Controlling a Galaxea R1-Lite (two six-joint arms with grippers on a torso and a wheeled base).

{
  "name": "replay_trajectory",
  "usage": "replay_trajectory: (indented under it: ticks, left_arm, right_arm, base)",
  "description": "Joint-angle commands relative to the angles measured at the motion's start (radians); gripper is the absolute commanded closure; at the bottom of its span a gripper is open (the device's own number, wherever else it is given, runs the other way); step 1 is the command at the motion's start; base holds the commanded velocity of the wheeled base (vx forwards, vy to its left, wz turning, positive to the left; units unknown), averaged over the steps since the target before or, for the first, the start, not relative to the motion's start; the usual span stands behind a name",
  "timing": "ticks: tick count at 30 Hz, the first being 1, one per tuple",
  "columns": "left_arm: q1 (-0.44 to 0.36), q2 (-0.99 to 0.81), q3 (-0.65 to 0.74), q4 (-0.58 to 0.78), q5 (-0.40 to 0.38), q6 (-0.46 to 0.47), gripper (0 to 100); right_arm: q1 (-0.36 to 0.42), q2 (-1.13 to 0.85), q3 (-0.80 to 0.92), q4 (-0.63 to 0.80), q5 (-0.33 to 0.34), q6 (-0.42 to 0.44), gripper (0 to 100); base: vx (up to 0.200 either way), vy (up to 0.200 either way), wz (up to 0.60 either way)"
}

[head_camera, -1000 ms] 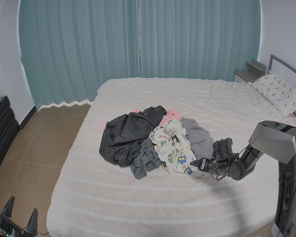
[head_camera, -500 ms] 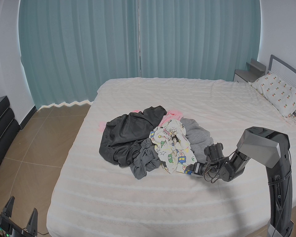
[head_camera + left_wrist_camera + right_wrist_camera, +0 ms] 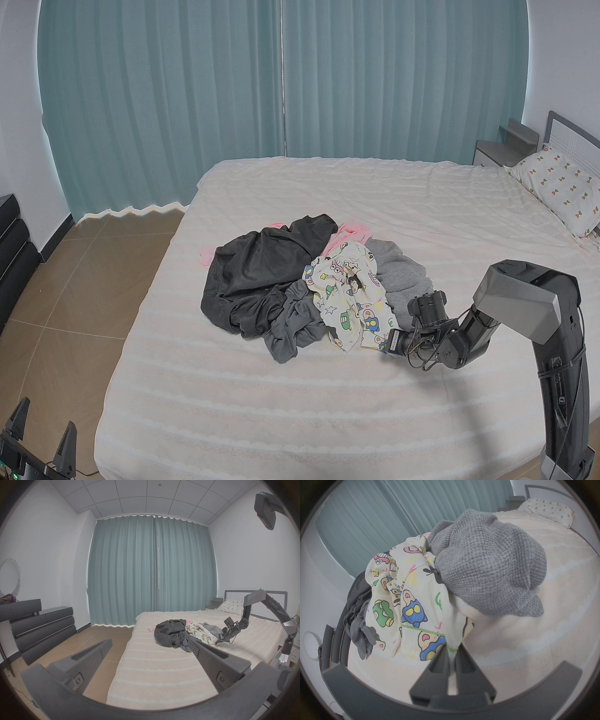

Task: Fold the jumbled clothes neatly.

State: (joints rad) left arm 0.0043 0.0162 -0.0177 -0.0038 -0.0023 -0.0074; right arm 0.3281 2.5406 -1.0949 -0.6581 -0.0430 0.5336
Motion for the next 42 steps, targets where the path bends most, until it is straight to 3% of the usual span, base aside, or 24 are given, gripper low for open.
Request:
replay_trajectory:
  ticks: [1, 8, 19, 24, 35, 37, 42]
  left_arm:
    - [0.000, -0.015, 0.018, -0.001, -0.001, 0.000, 0]
    - [0.000, -0.015, 0.018, -0.001, -0.001, 0.001, 0]
    - [0.000, -0.015, 0.018, -0.001, -0.001, 0.012, 0]
    - [0.000, -0.015, 0.018, -0.002, -0.005, 0.014, 0]
    - [-0.001, -0.016, 0.018, -0.005, -0.019, 0.043, 0]
    - [0.000, -0.016, 0.018, -0.008, -0.044, 0.099, 0]
    - [-0.001, -0.016, 0.008, -0.015, -0.076, 0.101, 0]
  right_arm:
    - [0.000, -0.025, 0.021, -0.008, -0.015, 0.003, 100]
    - [0.009, -0.145, 0.194, -0.118, -0.011, 0.005, 100]
    - [0.057, -0.439, 0.613, -0.462, 0.018, -0.006, 100]
    - [0.068, -0.606, 0.705, -0.499, 0.054, -0.006, 100]
    - [0.200, -0.973, 0.682, -0.425, 0.061, -0.027, 100]
    - [0.227, -1.059, 0.566, -0.316, 0.061, -0.055, 100]
    - [0.272, -1.166, 0.328, -0.048, 0.058, -0.058, 100]
  base:
    - [0.000, 0.000, 0.00]
    - [0.000, 0.000, 0.00]
    - [0.000, 0.000, 0.00]
    - [0.000, 0.000, 0.00]
    - [0.000, 0.000, 0.00]
    - [0.000, 0.000, 0.00]
    - [0.000, 0.000, 0.00]
